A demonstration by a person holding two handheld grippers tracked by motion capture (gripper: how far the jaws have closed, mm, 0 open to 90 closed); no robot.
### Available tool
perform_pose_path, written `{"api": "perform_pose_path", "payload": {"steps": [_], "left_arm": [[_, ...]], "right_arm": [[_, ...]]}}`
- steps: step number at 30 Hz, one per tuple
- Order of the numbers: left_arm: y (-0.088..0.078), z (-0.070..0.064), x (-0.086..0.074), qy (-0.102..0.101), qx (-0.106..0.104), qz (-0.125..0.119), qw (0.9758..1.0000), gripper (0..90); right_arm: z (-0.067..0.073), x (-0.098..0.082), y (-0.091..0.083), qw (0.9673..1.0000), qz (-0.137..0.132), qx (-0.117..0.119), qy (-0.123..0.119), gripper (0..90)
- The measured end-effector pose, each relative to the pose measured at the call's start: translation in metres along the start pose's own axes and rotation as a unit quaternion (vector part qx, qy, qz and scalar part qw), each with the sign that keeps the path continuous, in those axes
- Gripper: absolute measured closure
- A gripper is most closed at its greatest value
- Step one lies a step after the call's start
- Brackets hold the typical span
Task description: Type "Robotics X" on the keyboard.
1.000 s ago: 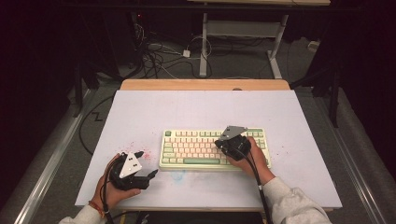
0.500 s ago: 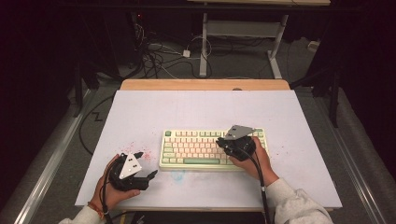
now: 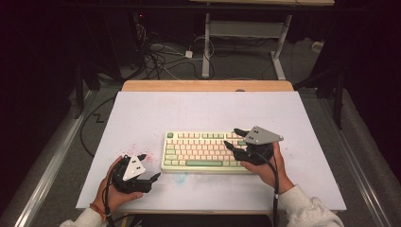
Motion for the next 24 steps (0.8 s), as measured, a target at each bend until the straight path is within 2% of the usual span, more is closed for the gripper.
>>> {"api": "perform_pose_path", "payload": {"steps": [5, 12, 14, 20, 24], "left_arm": [[0.000, -0.001, 0.001, 0.003, 0.000, 0.000, 1.0000, 19.5], [-0.002, 0.001, 0.002, -0.003, 0.004, -0.005, 1.0000, 20.6], [-0.004, 0.000, 0.004, -0.009, 0.004, -0.009, 0.9999, 24.0], [-0.006, 0.005, 0.005, -0.016, 0.012, -0.012, 0.9997, 29.4], [-0.008, 0.004, 0.007, -0.019, 0.006, -0.015, 0.9997, 34.9]], "right_arm": [[-0.003, -0.002, -0.013, 0.9997, -0.015, -0.019, 0.001, 31.4], [-0.012, -0.014, -0.036, 0.9985, -0.020, -0.052, 0.002, 27.9], [-0.016, -0.020, -0.042, 0.9981, -0.023, -0.056, 0.009, 27.1], [-0.026, -0.047, -0.054, 0.9963, -0.007, -0.082, 0.026, 26.8], [-0.027, -0.061, -0.063, 0.9955, 0.004, -0.091, 0.027, 26.8]]}}
Point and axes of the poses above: each handheld gripper's, and its own axes: y roughly forward along the jaws, x roughly out of its top, z roughly to its left, the point moved 10 cm from there along y, roughly forward along the jaws, and after that the axes turned 2 degrees about x, right-handed, at the moved point
